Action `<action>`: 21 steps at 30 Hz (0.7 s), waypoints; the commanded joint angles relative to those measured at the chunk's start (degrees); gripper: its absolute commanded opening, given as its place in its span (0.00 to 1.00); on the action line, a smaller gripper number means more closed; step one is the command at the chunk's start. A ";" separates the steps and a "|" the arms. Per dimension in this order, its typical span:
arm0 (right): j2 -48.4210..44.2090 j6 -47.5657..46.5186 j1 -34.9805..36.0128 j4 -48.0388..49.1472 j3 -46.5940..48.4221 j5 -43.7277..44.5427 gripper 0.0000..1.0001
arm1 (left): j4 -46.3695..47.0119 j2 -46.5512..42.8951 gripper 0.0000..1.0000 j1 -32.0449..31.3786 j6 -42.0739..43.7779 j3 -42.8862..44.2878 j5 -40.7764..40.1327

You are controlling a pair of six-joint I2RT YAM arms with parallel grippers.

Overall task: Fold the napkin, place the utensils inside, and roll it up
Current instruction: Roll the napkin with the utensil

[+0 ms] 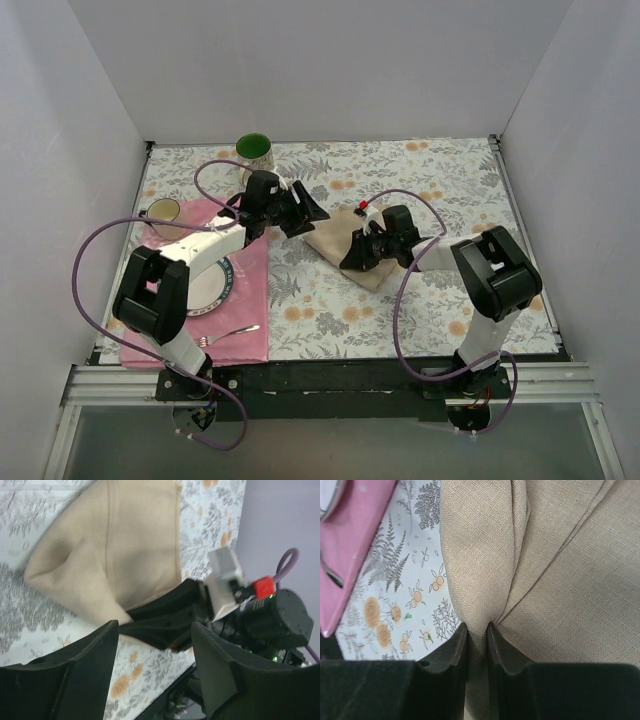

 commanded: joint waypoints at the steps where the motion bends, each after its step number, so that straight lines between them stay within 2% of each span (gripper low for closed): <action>1: 7.72 1.56 -3.54 -9.51 -0.51 -15.96 0.01 | -6.35 -1.67 0.60 -0.44 -7.47 -5.03 -0.07; 4: 11.41 2.09 -5.56 -11.52 2.39 -20.53 0.01 | -4.15 1.92 0.61 -2.19 -11.79 -6.09 3.10; 5: 12.21 2.18 -5.92 -12.32 3.88 -21.15 0.01 | -4.32 2.81 0.66 -2.72 -12.15 -5.48 3.11; 12: 13.88 3.41 -8.03 -13.82 6.17 -21.69 0.01 | -3.18 8.52 0.67 -4.74 -19.88 -3.63 2.59; 15: 13.62 3.24 -8.03 -14.61 6.88 -20.72 0.01 | -3.18 10.98 0.65 -4.74 -22.42 -3.02 2.15; 21: 12.31 3.24 -7.94 -15.92 7.32 -17.47 0.01 | -1.07 13.10 0.55 -5.18 -27.70 -3.46 0.23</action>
